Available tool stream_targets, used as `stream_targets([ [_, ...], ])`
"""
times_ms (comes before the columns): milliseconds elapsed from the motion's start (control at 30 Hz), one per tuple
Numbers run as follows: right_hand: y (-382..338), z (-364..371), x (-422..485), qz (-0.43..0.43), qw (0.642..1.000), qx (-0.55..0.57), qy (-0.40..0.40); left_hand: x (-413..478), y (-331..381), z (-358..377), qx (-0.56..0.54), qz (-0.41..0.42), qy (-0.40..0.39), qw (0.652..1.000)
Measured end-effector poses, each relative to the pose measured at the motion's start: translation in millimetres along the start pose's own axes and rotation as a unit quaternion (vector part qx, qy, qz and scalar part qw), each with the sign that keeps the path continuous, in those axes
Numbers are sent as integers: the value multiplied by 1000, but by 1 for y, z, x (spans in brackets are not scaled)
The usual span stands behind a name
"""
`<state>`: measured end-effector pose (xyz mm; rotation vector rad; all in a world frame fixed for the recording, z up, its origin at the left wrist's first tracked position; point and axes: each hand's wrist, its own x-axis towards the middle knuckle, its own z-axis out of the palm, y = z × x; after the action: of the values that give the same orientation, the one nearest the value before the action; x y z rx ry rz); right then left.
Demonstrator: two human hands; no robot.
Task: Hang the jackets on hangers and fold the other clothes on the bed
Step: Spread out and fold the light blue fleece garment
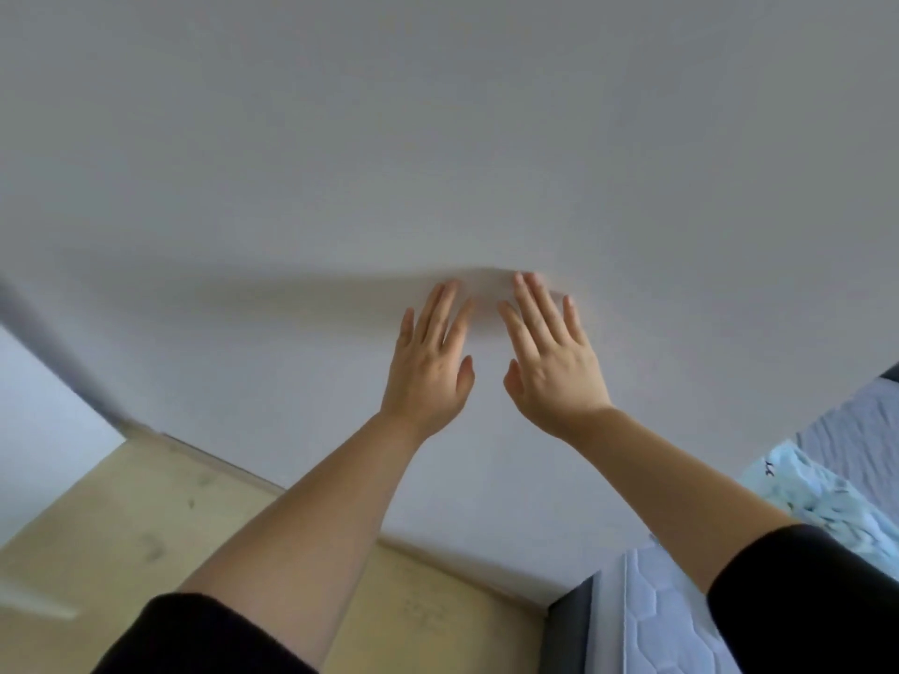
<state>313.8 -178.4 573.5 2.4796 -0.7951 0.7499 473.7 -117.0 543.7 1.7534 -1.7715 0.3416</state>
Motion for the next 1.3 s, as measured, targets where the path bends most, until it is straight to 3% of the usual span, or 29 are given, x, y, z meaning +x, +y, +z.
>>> stream_targets([
  [167, -14, 54, -65, -19, 998, 66, 10, -54, 4, 60, 8, -12, -8, 1000],
  [500, -61, 204, -214, 23, 996, 73, -45, -208, -23, 214, 5, -62, -7, 998],
  [700, -76, 261, -297, 54, 993, 73, -78, -278, -10, 288, -1, -83, -48, 995],
  [867, -65, 261, -361, 67, 990, 78, -98, -322, 29, 317, 22, -98, -81, 992],
  [1067, -19, 212, -450, 97, 985, 86, -116, -355, 133, 328, 15, -106, -104, 989],
  [1300, 56, 197, -558, 192, 965, 97, -152, -351, 245, 387, -14, -100, -138, 985],
])
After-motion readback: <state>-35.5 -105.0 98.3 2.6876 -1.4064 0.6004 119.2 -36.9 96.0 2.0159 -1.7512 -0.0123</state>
